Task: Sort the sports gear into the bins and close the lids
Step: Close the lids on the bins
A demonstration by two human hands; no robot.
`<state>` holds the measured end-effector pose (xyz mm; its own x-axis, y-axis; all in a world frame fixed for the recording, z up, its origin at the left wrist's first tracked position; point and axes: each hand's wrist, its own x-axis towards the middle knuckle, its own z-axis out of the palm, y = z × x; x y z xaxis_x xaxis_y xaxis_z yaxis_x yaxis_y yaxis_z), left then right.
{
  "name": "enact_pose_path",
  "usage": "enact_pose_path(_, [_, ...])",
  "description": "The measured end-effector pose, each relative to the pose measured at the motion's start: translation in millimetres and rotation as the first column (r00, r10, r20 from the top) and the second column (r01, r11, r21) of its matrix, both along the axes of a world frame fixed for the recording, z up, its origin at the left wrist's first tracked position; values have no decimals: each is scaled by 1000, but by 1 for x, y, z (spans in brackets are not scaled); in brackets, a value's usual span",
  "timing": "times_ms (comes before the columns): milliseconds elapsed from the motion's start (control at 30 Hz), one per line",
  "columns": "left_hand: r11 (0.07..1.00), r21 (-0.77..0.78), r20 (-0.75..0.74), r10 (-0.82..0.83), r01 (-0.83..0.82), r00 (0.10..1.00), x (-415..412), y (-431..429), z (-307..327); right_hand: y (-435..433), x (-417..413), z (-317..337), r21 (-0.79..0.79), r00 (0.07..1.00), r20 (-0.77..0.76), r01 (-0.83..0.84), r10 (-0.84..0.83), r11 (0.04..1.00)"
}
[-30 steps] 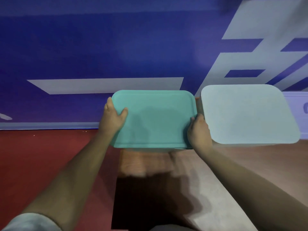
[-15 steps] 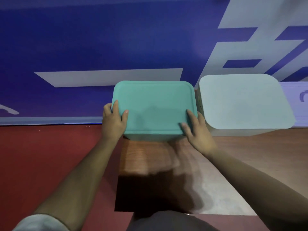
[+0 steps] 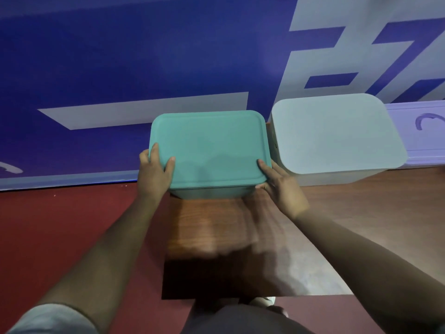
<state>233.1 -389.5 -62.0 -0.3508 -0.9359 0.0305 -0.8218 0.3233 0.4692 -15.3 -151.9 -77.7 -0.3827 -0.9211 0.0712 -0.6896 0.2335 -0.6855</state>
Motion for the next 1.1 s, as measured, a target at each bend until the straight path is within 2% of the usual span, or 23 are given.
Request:
enact_pose_path(100, [1000,-26,-3,0,0,1000,-2,3,0,-1,3,7,55,998,63,-2,-2,998])
enact_pose_path(167, [999,-45,-2,5,-5,1000,-2,3,-1,-9,10,16,43,982,124,135,-140,990])
enact_pose_path(267, [998,-58,1,5,-5,1000,-3,2,-3,-25,22,21,50,859,257,446,-443,894])
enact_pose_path(333, [998,-60,2,5,-5,1000,-3,2,-4,-33,30,18,87,795,291,532,-532,842])
enact_pose_path(433, [998,-64,-32,16,-18,999,0,5,-8,-39,44,12,88,758,252,601,-602,794])
enact_pose_path(600, [999,-3,-120,54,-54,991,1,3,-7,-39,39,14,95,733,336,599,-592,795])
enact_pose_path(733, [992,105,-151,83,-68,985,3,-6,-4,-33,29,22,69,794,312,528,-521,846])
enact_pose_path(867, [999,52,-139,8,-1,990,7,-10,-3,-27,26,18,88,819,218,526,-531,846])
enact_pose_path(1000, [1000,19,-100,-11,13,995,0,-1,0,-21,29,13,153,777,297,535,-555,831])
enact_pose_path(1100, [1000,14,-103,7,-6,995,1,-2,-2,-25,31,10,119,806,227,535,-547,837])
